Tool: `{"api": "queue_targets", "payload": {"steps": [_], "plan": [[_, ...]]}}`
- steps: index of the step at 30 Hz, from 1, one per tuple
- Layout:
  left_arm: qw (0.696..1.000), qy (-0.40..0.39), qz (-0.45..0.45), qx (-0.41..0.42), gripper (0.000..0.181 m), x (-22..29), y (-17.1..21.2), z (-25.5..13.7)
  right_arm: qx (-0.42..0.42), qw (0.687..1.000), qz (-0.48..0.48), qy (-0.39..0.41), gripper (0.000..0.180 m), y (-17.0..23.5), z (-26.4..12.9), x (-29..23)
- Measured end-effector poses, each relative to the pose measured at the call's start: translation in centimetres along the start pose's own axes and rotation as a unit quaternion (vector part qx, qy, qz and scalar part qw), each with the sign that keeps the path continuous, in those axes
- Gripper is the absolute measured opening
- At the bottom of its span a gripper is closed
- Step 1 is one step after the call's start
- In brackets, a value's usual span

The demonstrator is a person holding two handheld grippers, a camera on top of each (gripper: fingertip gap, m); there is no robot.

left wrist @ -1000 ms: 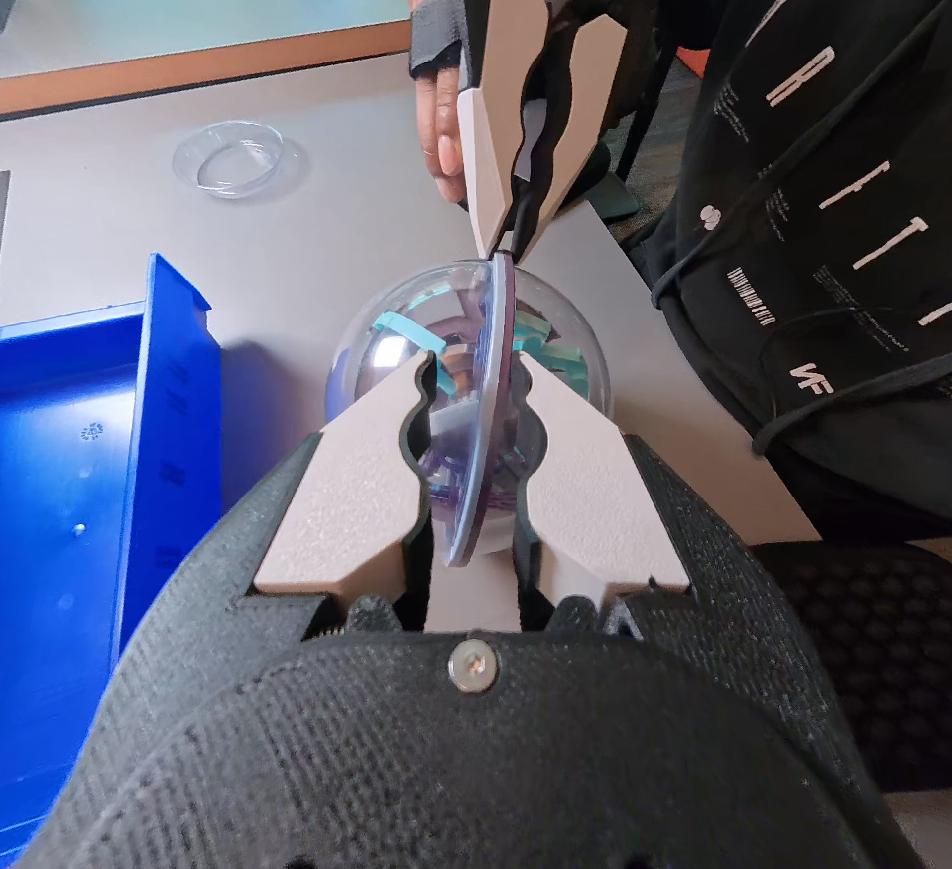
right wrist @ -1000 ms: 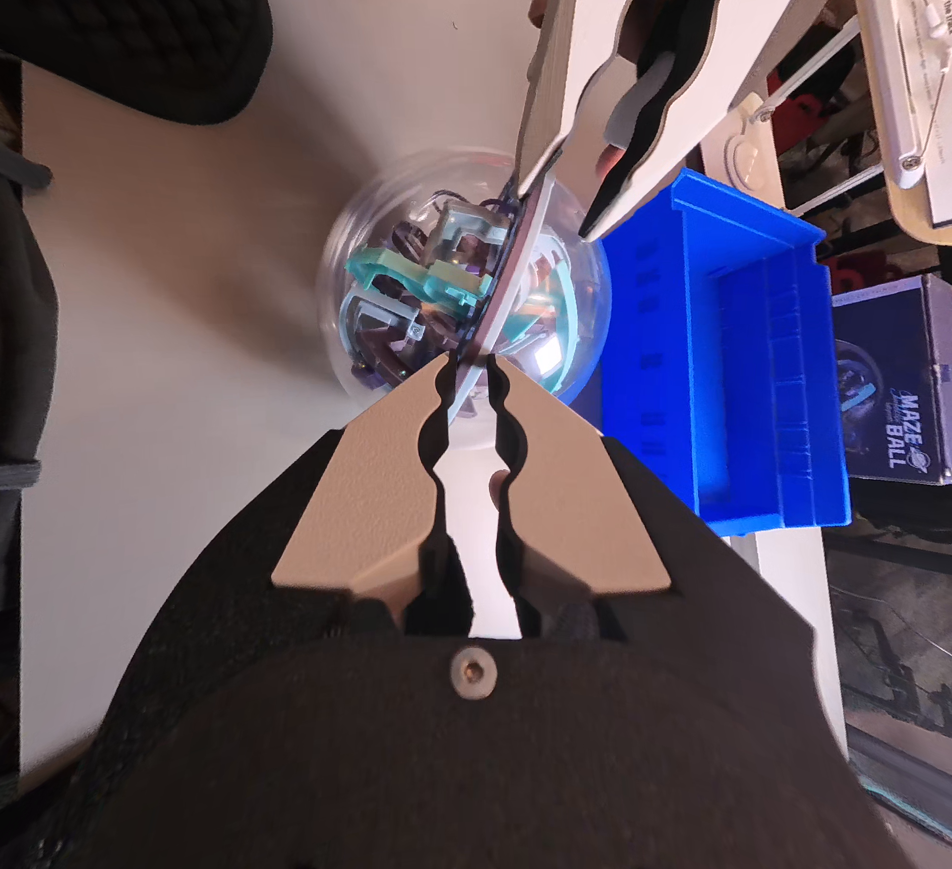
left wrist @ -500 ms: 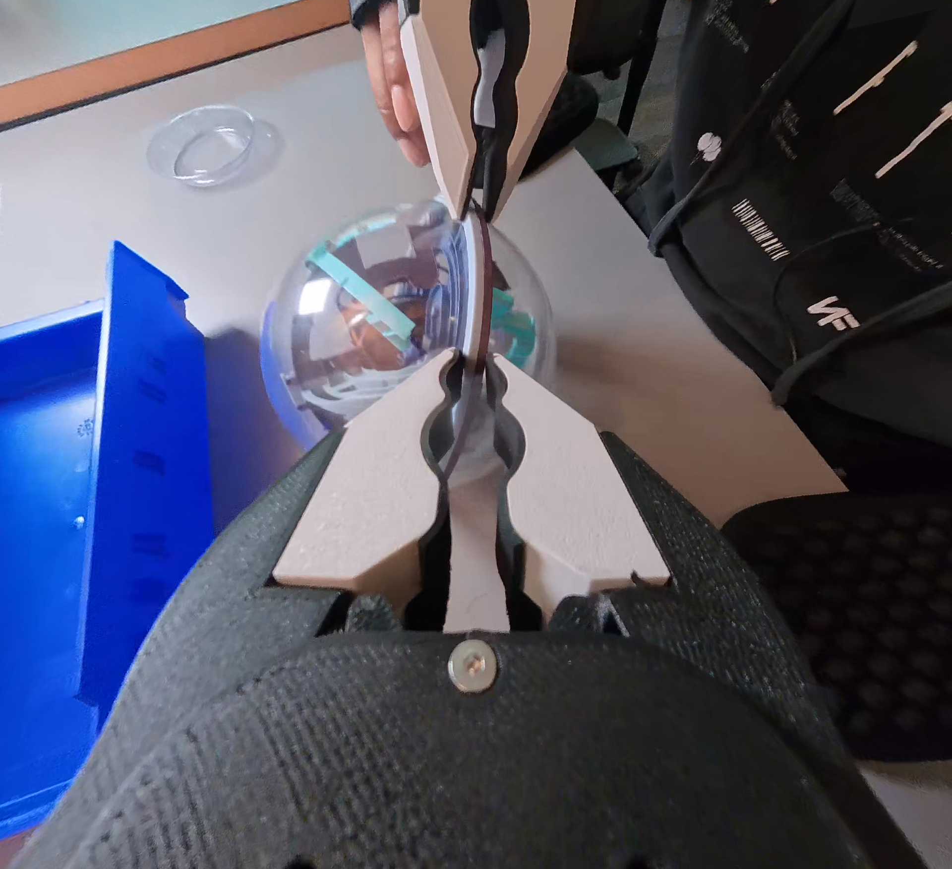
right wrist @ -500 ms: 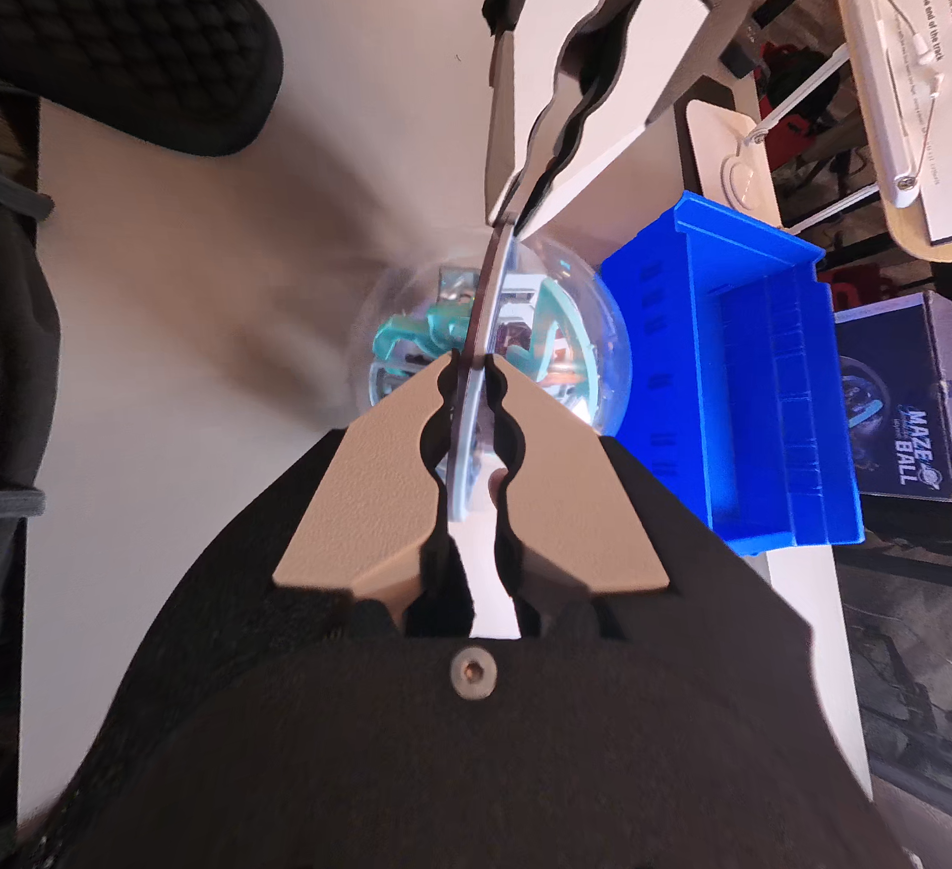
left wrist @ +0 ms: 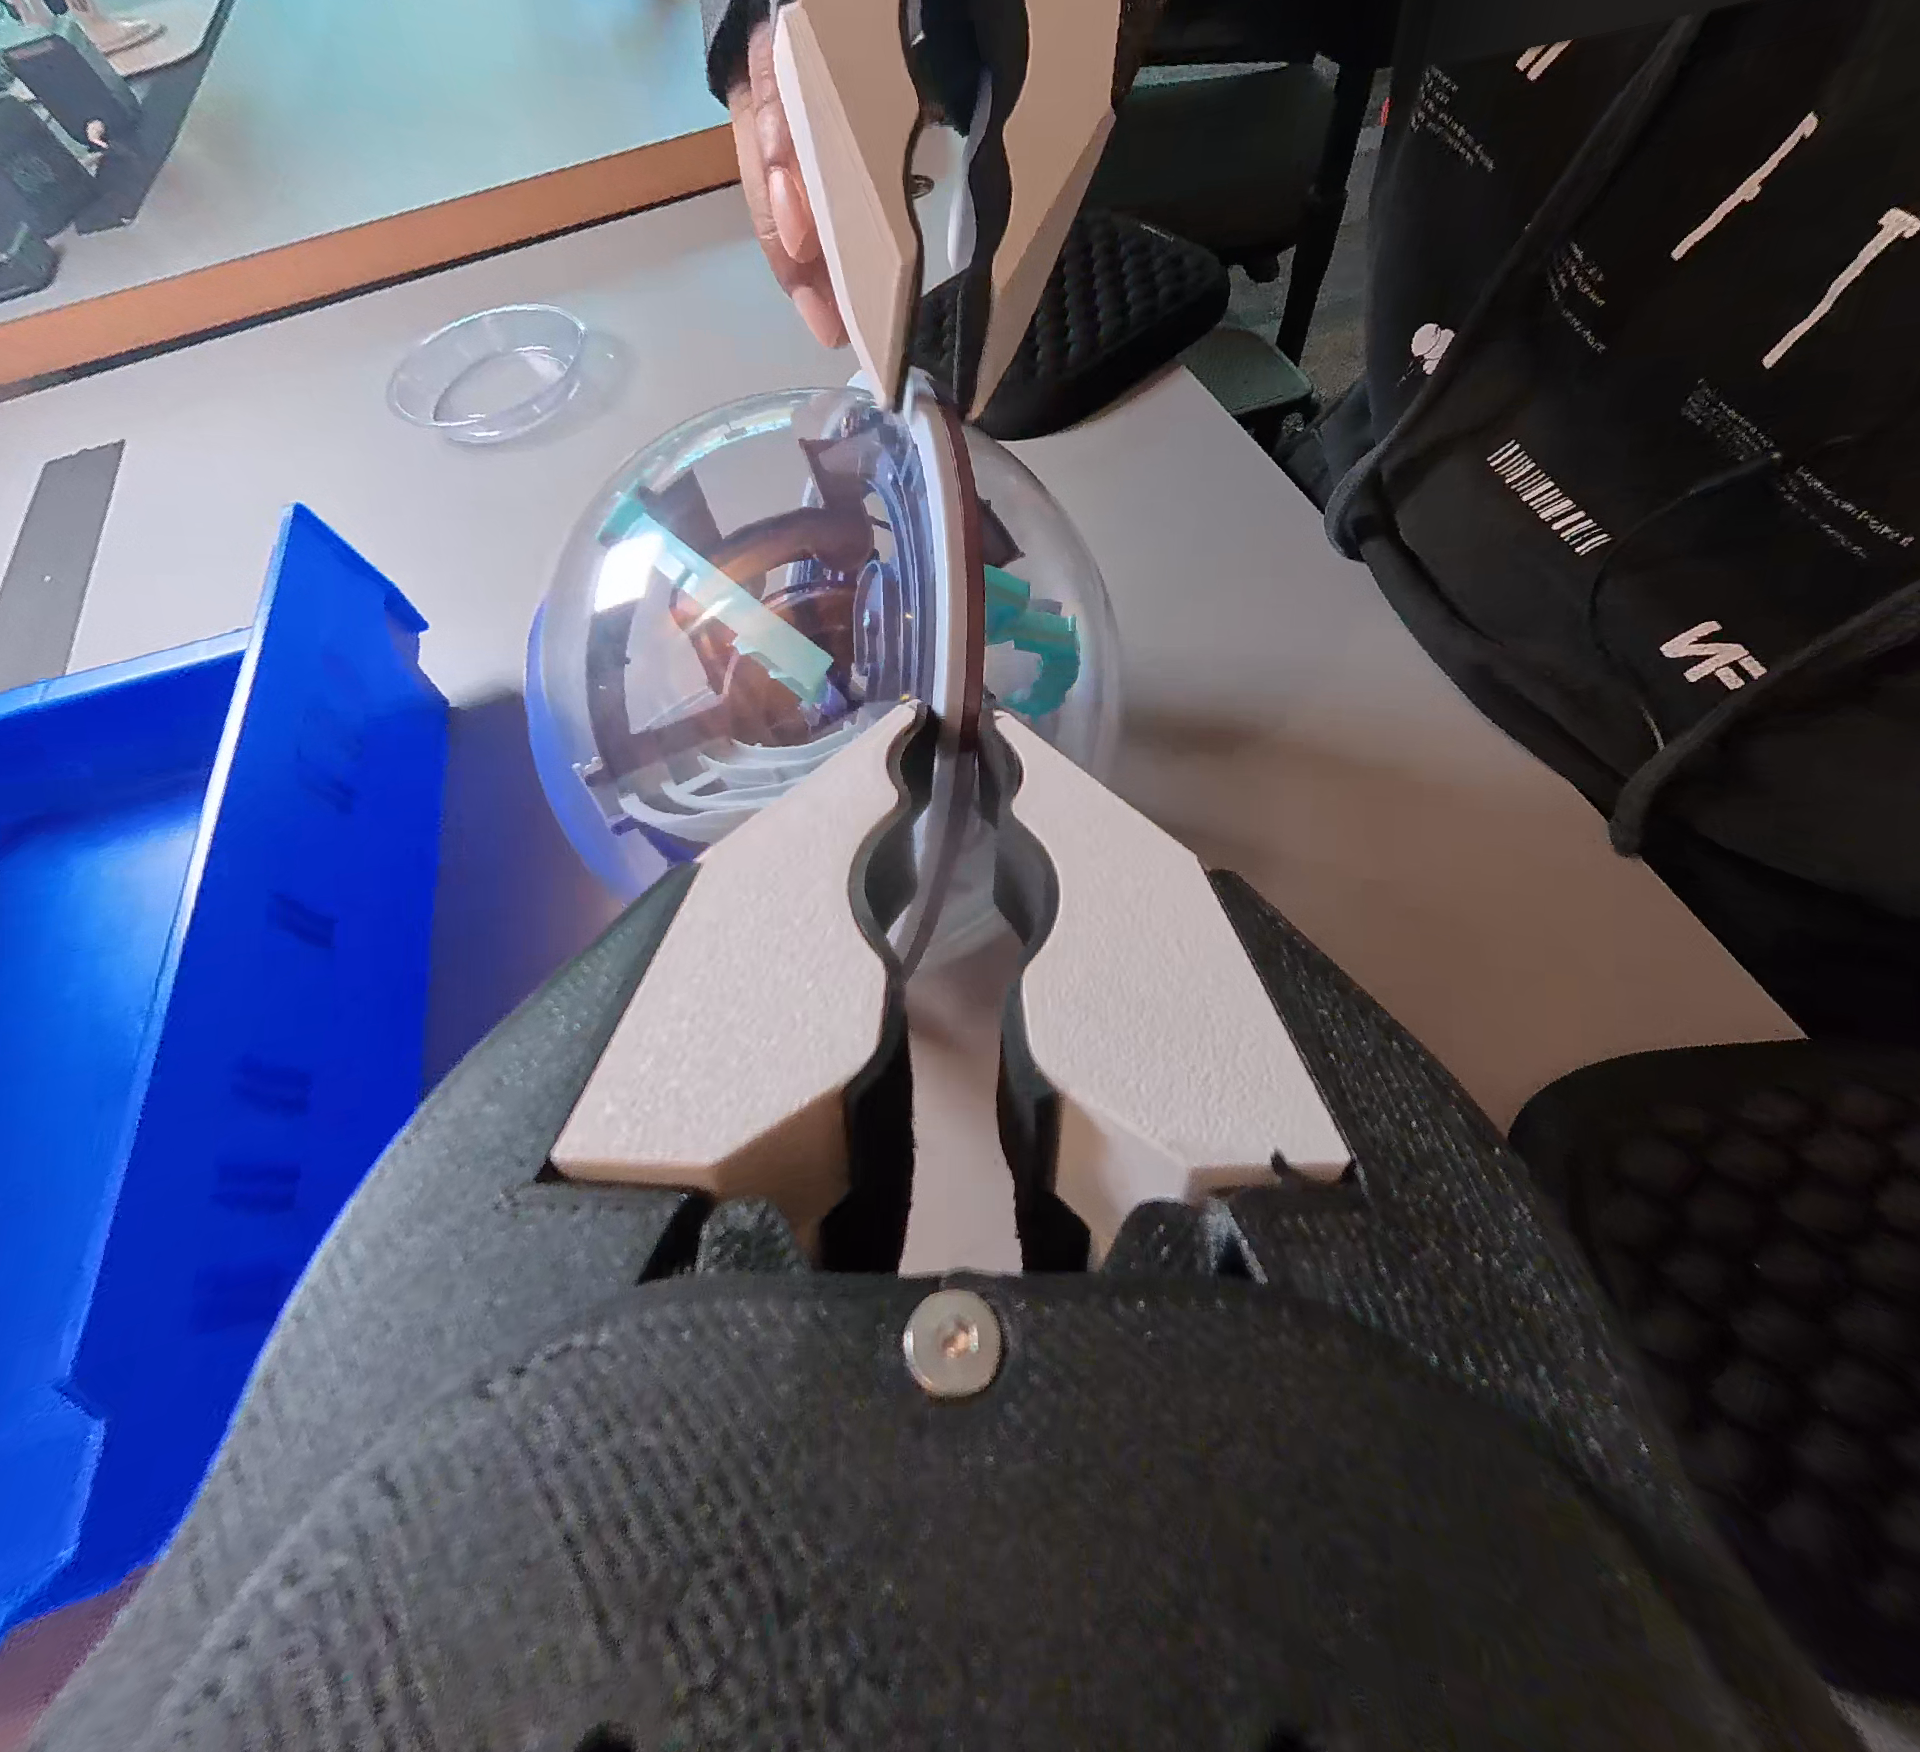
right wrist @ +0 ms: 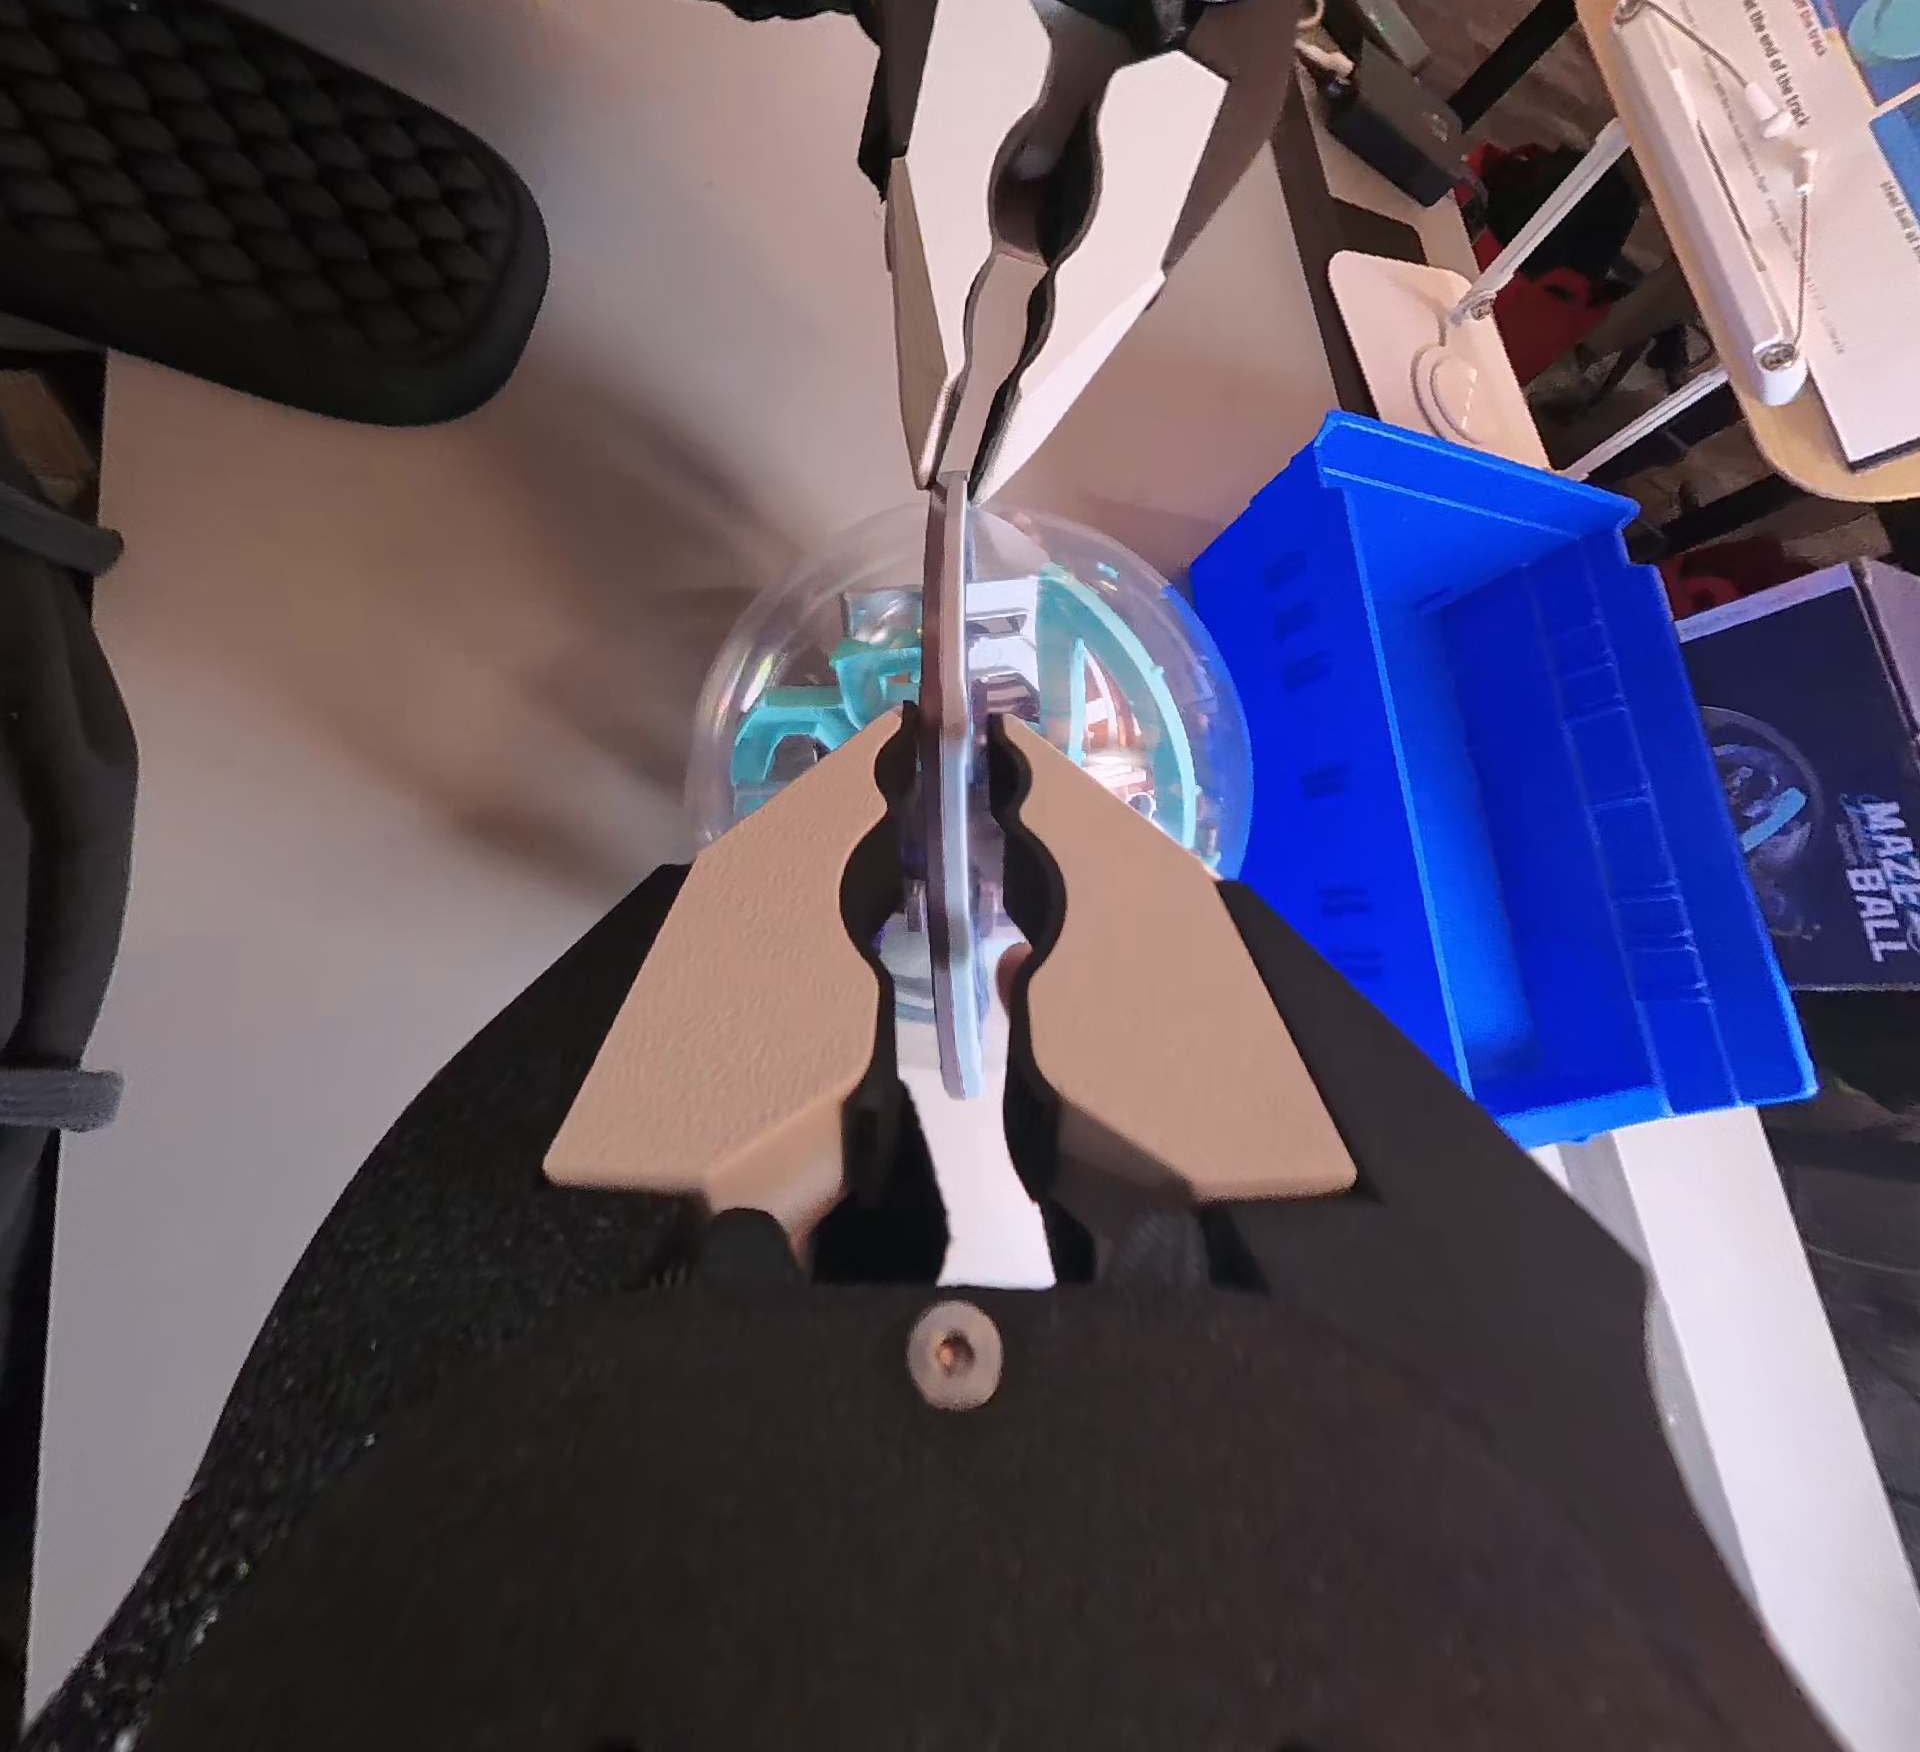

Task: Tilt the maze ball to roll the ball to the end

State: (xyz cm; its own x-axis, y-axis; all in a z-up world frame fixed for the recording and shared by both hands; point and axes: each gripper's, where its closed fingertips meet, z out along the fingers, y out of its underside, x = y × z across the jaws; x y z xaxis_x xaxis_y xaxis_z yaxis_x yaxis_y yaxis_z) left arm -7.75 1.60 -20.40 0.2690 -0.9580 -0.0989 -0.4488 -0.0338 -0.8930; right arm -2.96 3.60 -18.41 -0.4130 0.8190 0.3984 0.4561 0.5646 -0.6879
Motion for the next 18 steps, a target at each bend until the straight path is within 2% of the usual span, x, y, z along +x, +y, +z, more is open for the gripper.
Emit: {"api": "queue_targets", "payload": {"steps": [7, 14, 18], "plan": [[1.000, -0.002, -0.007, 0.015, 0.007, 0.3, 0.6, -0.5, 0.081, 0.997, -0.006, 0.003, 0.028, 1.4, -2.3, 1.1], [0.999, -0.003, -0.018, 0.038, 0.007, 0.3, 1.3, -1.2, 0.134, 0.991, 0.011, 0.004, 0.022, 7.4, -2.5, 1.5], [0.998, 0.001, -0.023, 0.056, 0.007, 0.3, 1.7, -1.6, 0.152, 0.988, 0.034, -0.008, 0.021, 9.0, -1.4, 1.5]]}}
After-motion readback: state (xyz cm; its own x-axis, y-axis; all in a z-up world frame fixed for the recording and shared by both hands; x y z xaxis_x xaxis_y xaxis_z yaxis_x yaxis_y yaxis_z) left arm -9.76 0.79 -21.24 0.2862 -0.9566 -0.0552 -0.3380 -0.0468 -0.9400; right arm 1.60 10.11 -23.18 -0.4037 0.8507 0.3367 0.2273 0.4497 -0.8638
